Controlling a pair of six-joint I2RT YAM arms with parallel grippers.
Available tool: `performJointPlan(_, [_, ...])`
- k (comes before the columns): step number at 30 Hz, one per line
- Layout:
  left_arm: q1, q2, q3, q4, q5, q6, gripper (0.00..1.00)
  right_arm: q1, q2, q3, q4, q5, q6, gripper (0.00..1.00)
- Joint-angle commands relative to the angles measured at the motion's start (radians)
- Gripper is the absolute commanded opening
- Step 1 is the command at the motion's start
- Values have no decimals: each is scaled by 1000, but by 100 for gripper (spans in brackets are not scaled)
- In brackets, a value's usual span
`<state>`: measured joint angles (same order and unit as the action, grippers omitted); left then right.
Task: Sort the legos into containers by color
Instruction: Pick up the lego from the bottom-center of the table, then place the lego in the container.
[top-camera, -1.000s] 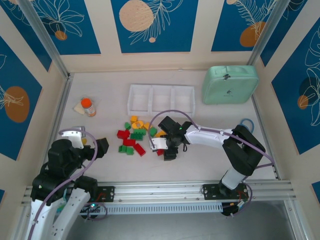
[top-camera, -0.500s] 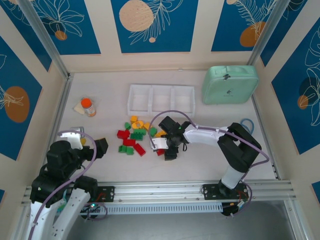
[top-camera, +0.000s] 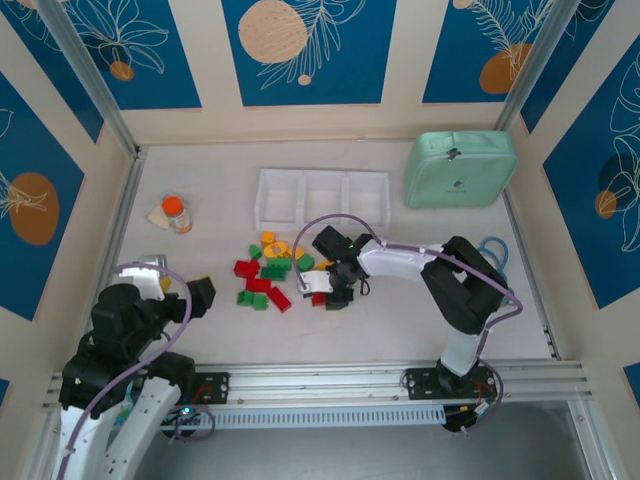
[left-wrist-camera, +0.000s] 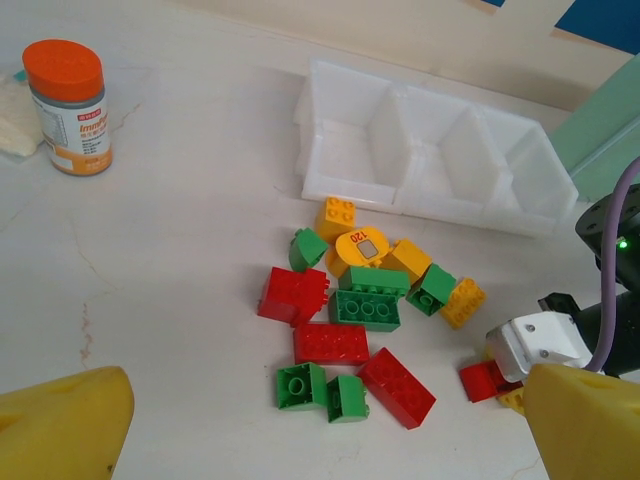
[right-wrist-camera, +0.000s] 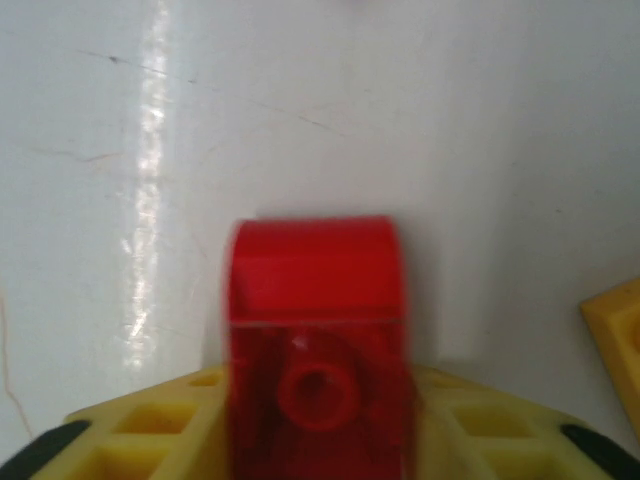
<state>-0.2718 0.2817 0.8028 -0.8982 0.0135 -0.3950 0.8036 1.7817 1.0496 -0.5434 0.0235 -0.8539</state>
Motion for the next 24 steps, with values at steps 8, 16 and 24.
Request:
performJointPlan(8, [-7,-45,-14,25,-23,-4,99,-36,-167,61,-95,-185,145,15])
performJointPlan(16, [-8,-44,-16,28,-14,1,99,-204,-325,103,92,-190,382,2])
performJointPlan(24, [-7,-44,-17,33,-7,5,99,-327,-152,297,65,84,739,0])
